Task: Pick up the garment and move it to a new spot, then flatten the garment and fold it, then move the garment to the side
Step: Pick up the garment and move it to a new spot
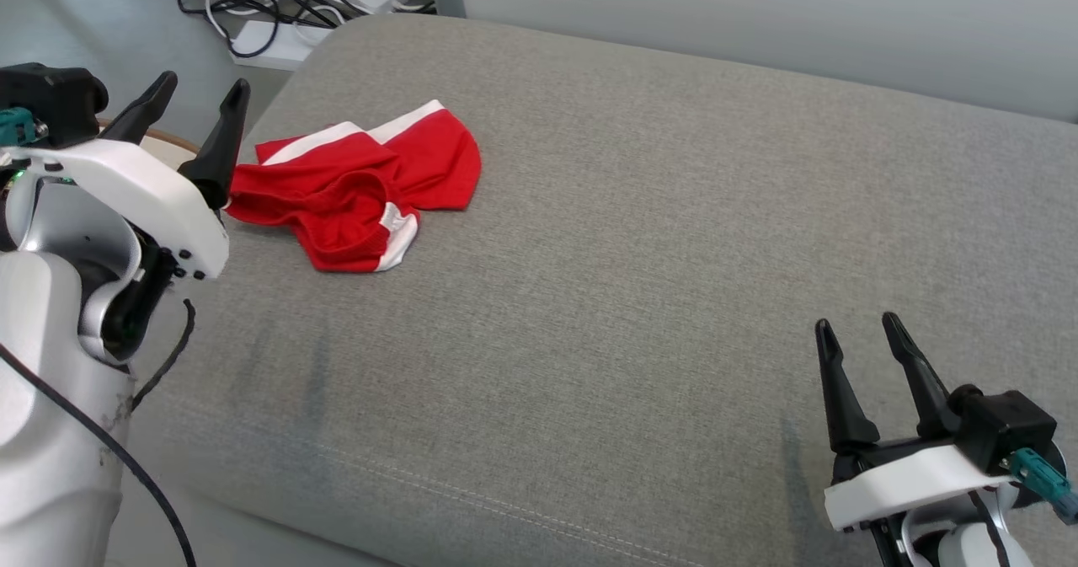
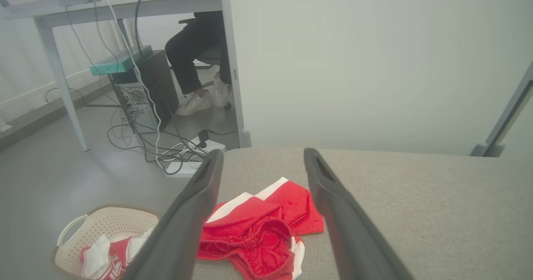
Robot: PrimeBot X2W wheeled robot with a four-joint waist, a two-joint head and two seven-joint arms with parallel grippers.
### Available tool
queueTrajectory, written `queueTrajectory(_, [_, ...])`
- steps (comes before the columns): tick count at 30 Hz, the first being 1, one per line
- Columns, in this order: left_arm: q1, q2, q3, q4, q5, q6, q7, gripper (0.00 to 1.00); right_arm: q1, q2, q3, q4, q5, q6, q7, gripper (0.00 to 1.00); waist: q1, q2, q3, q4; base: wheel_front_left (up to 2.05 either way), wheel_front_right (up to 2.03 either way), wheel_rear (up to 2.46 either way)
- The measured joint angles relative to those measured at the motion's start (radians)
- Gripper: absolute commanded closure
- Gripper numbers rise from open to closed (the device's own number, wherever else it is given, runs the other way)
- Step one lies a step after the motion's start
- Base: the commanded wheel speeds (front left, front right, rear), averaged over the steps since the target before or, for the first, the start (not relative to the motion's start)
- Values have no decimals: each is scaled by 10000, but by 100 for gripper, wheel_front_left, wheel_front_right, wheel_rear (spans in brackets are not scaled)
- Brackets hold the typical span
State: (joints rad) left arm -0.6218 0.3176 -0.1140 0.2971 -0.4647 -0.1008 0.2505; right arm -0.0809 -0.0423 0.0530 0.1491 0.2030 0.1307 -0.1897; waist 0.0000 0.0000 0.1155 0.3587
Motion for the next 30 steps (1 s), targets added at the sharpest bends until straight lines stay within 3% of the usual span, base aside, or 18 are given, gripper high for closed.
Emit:
queueTrajectory(7, [-1127, 167, -408, 2669, -644, -222, 1264, 0, -655, -12, 257, 157, 79, 0, -148, 0, 0, 0, 470, -673, 0, 0, 0])
queueTrajectory(9, [-1603, 190, -633, 4015, -986, -226, 1639, 0, -867, -25, 360, 268, 92, 0, -192, 0, 0, 0, 900, -1067, 0, 0, 0])
queueTrajectory(29, [-2456, 848, -1501, 6426, -2671, -228, 1524, 0, -2233, -301, 888, 276, 94, 0, -399, 0, 0, 0, 3069, -2453, 0, 0, 0])
queueTrajectory(30, [-2487, 857, -1565, 6489, -2677, -228, 1492, 27, -2259, -316, 888, 284, 98, 0, -399, 0, -1, 0, 3124, -2499, 0, 0, 0])
